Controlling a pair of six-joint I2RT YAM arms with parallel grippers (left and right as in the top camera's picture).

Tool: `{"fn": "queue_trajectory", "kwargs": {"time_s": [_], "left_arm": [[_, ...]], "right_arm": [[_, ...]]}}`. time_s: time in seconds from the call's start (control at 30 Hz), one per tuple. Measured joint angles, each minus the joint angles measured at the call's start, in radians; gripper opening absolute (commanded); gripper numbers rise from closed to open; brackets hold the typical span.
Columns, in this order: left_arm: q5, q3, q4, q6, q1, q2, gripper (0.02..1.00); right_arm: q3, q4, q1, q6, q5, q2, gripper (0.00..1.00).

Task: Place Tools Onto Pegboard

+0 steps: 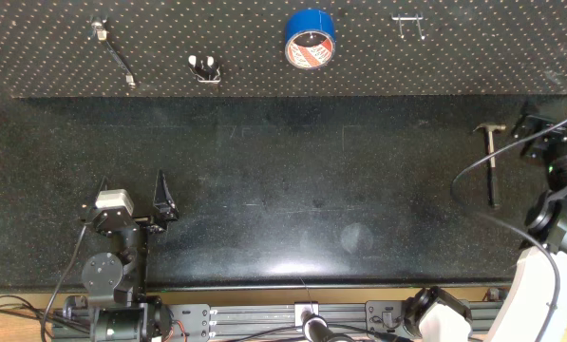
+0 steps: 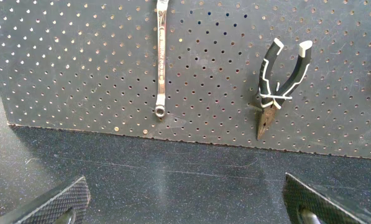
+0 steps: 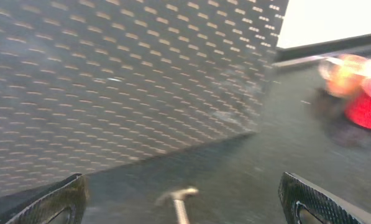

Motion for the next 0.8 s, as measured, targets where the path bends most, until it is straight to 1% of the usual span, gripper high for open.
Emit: {"fn": "queue_trajectory", "kwargs": {"time_s": [0.07,0.13,0.23,0.3,0.4,0.5,0.67,0.8], "left_arm": [[0.0,0.0,0.0,0.0,0.0,0.0,0.996],[0.0,0.0,0.0,0.0,0.0,0.0,0.996],[0.0,0.0,0.0,0.0,0.0,0.0,0.996],[0.0,0.0,0.0,0.0,0.0,0.0,0.996],[0.0,0.0,0.0,0.0,0.0,0.0,0.996],[0.0,0.0,0.0,0.0,0.0,0.0,0.996],[0.0,0.0,0.0,0.0,0.0,0.0,0.996],[0.0,0.0,0.0,0.0,0.0,0.0,0.996]], "right_arm": [[0.0,0.016,-0.005,-0.05,0.072,0.026,0.989],[0.0,-0.004,-0.025,-0.126,0.129,0.07,0.989],[0.0,-0.114,-0.06,-0.216,0.166,0.094,0.989],[0.0,-0.192,-0.077,-0.266,0.159,0.093,0.989],[0.0,-0.299,-0.096,-0.344,0.114,0.096,0.989],[0.0,-0.316,-0.098,-0.388,0.076,0.111,0.989],[0.0,-0.328,-0.101,-0.423,0.055,0.168,0.989],[0.0,-0.338,-0.146,-0.466,0.035,0.228,0.987]]}}
